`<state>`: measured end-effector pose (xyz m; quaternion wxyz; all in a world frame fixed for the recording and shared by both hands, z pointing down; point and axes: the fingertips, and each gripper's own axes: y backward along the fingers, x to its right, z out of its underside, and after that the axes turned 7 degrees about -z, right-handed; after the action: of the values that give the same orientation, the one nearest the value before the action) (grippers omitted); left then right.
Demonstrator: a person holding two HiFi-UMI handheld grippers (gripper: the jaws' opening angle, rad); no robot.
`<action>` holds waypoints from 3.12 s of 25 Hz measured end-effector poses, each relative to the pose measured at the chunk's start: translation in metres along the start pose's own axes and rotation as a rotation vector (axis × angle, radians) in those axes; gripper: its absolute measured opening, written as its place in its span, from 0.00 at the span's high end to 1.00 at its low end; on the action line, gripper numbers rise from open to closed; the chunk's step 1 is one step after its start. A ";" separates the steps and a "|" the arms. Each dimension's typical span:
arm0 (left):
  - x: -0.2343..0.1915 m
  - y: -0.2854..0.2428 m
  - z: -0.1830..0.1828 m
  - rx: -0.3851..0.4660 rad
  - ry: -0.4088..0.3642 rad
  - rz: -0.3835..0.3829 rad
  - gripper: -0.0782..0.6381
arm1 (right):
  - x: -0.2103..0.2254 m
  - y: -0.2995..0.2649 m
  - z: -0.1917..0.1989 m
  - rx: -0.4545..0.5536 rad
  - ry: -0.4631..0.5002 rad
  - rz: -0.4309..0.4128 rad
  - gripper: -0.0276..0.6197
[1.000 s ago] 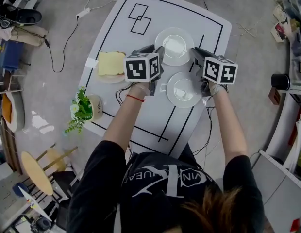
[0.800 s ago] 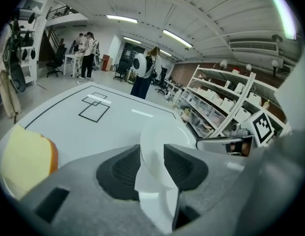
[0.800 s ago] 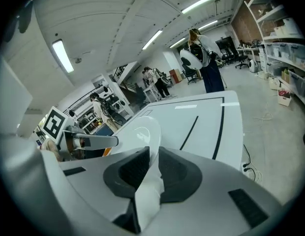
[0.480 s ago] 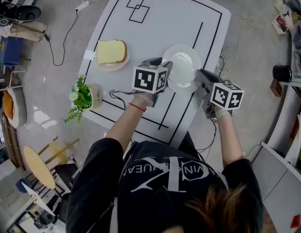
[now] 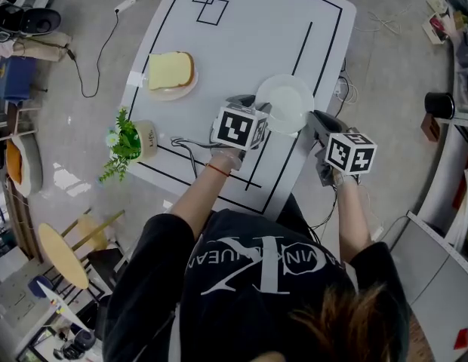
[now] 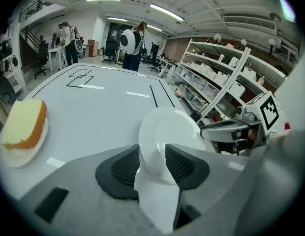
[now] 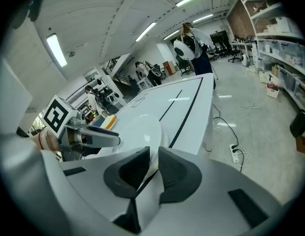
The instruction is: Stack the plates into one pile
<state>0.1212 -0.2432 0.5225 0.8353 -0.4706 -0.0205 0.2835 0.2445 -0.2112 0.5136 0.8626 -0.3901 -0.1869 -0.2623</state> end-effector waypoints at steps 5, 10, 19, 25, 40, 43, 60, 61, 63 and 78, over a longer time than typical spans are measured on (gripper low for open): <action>0.000 0.000 0.008 0.004 -0.023 -0.038 0.65 | 0.003 0.002 0.005 0.001 0.057 0.052 0.87; -0.007 0.011 0.001 0.080 -0.024 -0.078 0.66 | 0.000 0.008 -0.006 0.057 0.080 0.066 0.85; -0.047 0.054 -0.026 0.319 -0.041 -0.217 0.88 | -0.022 0.026 -0.045 0.222 0.198 0.021 0.96; -0.060 0.095 -0.053 0.523 -0.078 -0.259 0.88 | -0.049 0.034 -0.070 0.303 0.310 -0.014 0.96; -0.049 0.168 -0.070 0.754 -0.137 -0.282 0.88 | -0.094 0.083 -0.113 0.518 0.502 0.008 0.96; -0.046 0.182 -0.076 0.792 -0.136 -0.279 0.88 | -0.103 0.093 -0.118 0.556 0.521 0.005 0.96; -0.024 0.246 -0.087 0.985 -0.170 -0.288 0.88 | -0.141 0.138 -0.127 0.694 0.611 -0.012 0.96; -0.023 0.249 -0.087 0.999 -0.173 -0.288 0.88 | -0.143 0.141 -0.128 0.705 0.616 -0.013 0.96; -0.020 0.256 -0.087 1.027 -0.180 -0.290 0.88 | -0.146 0.146 -0.128 0.723 0.625 -0.013 0.96; -0.006 0.285 -0.094 1.117 -0.180 -0.287 0.88 | -0.160 0.175 -0.134 0.792 0.638 -0.002 0.96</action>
<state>0.0152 -0.2055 0.2442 0.9819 0.0745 -0.0021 0.1742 0.2384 -0.1680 0.2447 0.9582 0.0666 0.0001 -0.2783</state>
